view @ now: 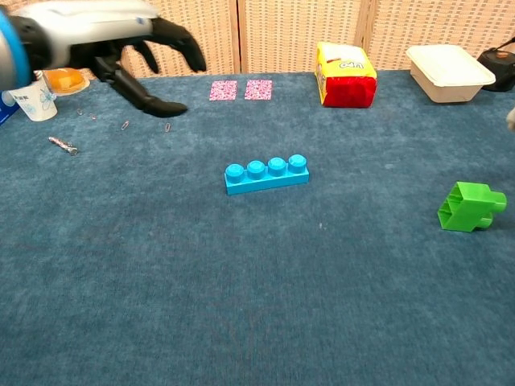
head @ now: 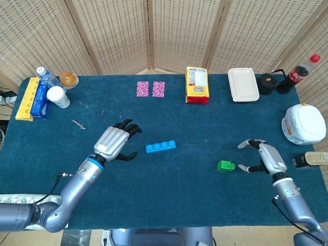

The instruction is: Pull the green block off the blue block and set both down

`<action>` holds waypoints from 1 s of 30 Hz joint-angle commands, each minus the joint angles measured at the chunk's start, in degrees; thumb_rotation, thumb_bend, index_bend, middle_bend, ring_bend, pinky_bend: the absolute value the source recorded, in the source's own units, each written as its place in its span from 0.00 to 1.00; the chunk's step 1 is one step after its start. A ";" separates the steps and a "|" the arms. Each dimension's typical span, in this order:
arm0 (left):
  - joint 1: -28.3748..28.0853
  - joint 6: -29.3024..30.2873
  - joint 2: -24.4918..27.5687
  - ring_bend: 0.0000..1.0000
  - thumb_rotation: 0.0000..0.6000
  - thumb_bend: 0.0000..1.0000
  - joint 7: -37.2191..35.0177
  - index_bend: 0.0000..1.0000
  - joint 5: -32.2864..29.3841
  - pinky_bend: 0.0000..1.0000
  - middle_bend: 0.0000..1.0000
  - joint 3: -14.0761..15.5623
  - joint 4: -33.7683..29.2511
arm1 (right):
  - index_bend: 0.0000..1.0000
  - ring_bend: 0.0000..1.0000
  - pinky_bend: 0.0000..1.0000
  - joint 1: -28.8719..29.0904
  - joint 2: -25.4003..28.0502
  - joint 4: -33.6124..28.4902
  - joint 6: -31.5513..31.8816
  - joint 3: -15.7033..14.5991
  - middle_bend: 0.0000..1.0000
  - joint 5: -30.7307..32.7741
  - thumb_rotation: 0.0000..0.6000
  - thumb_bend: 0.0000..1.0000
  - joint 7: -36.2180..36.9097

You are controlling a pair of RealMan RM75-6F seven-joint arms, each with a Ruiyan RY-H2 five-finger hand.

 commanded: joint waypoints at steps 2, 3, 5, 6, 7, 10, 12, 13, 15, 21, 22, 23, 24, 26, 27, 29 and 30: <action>4.90 4.59 4.13 0.10 0.77 0.32 -0.69 0.26 3.58 0.22 0.24 2.57 -4.70 | 0.36 0.31 0.18 -0.49 -1.14 1.60 2.30 -0.29 0.36 -1.32 1.00 0.23 -2.01; 5.95 5.48 4.94 0.10 0.77 0.32 -1.20 0.26 4.22 0.21 0.24 3.11 -5.73 | 0.36 0.31 0.19 -0.39 -1.66 1.94 2.37 -0.39 0.36 -1.59 1.00 0.23 -2.12; 9.61 8.46 7.69 0.10 0.75 0.32 -2.45 0.26 7.92 0.19 0.24 5.49 -8.42 | 0.36 0.31 0.20 -0.71 -2.54 3.16 3.55 -0.34 0.36 -2.05 1.00 0.23 -1.66; 10.81 9.39 8.50 0.10 0.75 0.32 -2.75 0.26 9.54 0.19 0.24 6.38 -8.97 | 0.36 0.31 0.20 -0.89 -2.79 3.56 4.15 -0.39 0.37 -2.33 1.00 0.23 -1.78; 12.03 10.32 9.22 0.10 0.75 0.32 -3.04 0.26 10.88 0.19 0.24 7.20 -9.32 | 0.36 0.31 0.20 -1.08 -3.00 3.95 4.81 -0.41 0.37 -2.58 1.00 0.23 -2.14; 16.94 13.99 11.44 0.10 0.76 0.32 -5.03 0.26 15.90 0.19 0.24 10.53 -10.57 | 0.36 0.32 0.20 -2.04 -3.81 5.66 7.77 -0.62 0.37 -3.28 1.00 0.23 -5.66; 19.92 15.60 12.70 0.10 0.76 0.32 -6.68 0.26 19.65 0.18 0.24 12.80 -10.65 | 0.36 0.32 0.20 -2.76 -4.41 6.42 9.26 -0.66 0.37 -2.85 1.00 0.23 -8.07; 21.21 16.61 13.09 0.10 0.75 0.32 -7.03 0.26 21.56 0.18 0.24 13.69 -10.22 | 0.36 0.32 0.20 -3.03 -4.56 6.65 9.74 -0.66 0.37 -2.61 1.00 0.23 -9.04; 23.56 18.63 13.45 0.10 0.76 0.32 -7.46 0.26 24.72 0.18 0.24 14.90 -9.10 | 0.36 0.32 0.20 -3.66 -5.08 6.13 10.90 -1.07 0.37 -2.68 1.00 0.23 -11.38; 32.13 26.64 13.00 0.10 0.76 0.32 -10.48 0.26 31.36 0.18 0.24 17.16 -3.84 | 0.36 0.32 0.20 -6.34 -4.56 3.40 14.68 -1.74 0.37 -1.80 1.00 0.23 -16.99; 33.08 27.21 12.94 0.10 0.76 0.32 -10.95 0.26 31.65 0.18 0.24 17.29 -3.12 | 0.36 0.32 0.20 -6.67 -4.40 3.04 15.15 -1.78 0.37 -1.69 1.00 0.23 -17.65; 34.48 28.09 12.90 0.10 0.76 0.32 -11.60 0.26 31.75 0.18 0.24 17.47 -2.12 | 0.36 0.32 0.20 -7.18 -4.19 2.62 16.01 -1.85 0.37 -1.65 1.00 0.23 -18.80; 35.36 28.66 12.80 0.10 0.76 0.32 -12.12 0.26 32.01 0.18 0.24 17.49 -1.45 | 0.36 0.32 0.20 -7.67 -4.07 2.12 16.74 -2.03 0.37 -1.74 1.00 0.23 -19.56; 36.60 29.53 12.65 0.10 0.76 0.32 -12.91 0.26 32.02 0.18 0.24 17.38 -0.56 | 0.36 0.32 0.20 -8.20 -3.82 1.57 17.60 -2.13 0.37 -1.81 1.00 0.23 -20.41; 37.56 30.21 12.47 0.10 0.76 0.32 -13.57 0.26 31.90 0.18 0.24 17.24 0.07 | 0.36 0.32 0.20 -8.55 -3.65 1.17 18.16 -2.19 0.37 -1.86 1.00 0.23 -21.02; 40.23 31.55 11.89 0.10 0.76 0.32 -16.27 0.26 30.19 0.18 0.24 16.97 1.62 | 0.36 0.32 0.20 -9.67 -2.98 -0.44 19.67 -2.43 0.37 -1.80 1.00 0.23 -22.43; 40.90 31.78 11.71 0.10 0.76 0.32 -17.07 0.26 30.03 0.18 0.24 16.74 2.32 | 0.36 0.32 0.20 -9.98 -2.82 -0.86 20.14 -2.46 0.37 -1.81 1.00 0.23 -22.98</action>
